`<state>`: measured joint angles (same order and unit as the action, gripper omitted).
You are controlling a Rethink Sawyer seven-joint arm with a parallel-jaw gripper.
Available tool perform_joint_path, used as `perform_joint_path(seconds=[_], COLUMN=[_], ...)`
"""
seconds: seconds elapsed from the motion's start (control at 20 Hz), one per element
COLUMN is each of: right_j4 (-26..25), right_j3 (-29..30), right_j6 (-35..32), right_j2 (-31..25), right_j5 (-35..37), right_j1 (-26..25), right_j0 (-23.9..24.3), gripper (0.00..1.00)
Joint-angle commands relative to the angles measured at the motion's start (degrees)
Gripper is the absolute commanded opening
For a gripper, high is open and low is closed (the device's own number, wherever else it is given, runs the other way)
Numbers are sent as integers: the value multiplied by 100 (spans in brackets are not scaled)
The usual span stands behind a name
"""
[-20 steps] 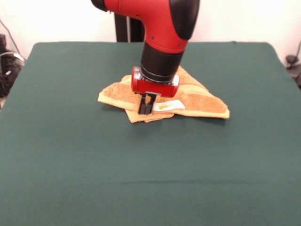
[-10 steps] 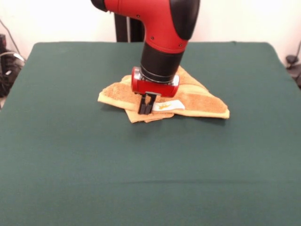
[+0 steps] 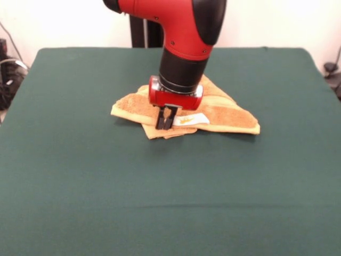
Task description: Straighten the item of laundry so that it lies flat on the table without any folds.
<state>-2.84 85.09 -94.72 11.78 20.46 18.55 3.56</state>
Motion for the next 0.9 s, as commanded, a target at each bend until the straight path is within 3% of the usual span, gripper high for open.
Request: perform_joint_path(seconds=[0.05,0.45,0.9], right_j4=[-248,-98,-242], right_j3=[-256,-584,-521], right_j6=[-464,-187,-199], right_j2=[-697,-819,-872], right_j5=[-465,887,776], right_j1=[-755,-647,-599], right_j0=[6,94,141], gripper=[100,100,100])
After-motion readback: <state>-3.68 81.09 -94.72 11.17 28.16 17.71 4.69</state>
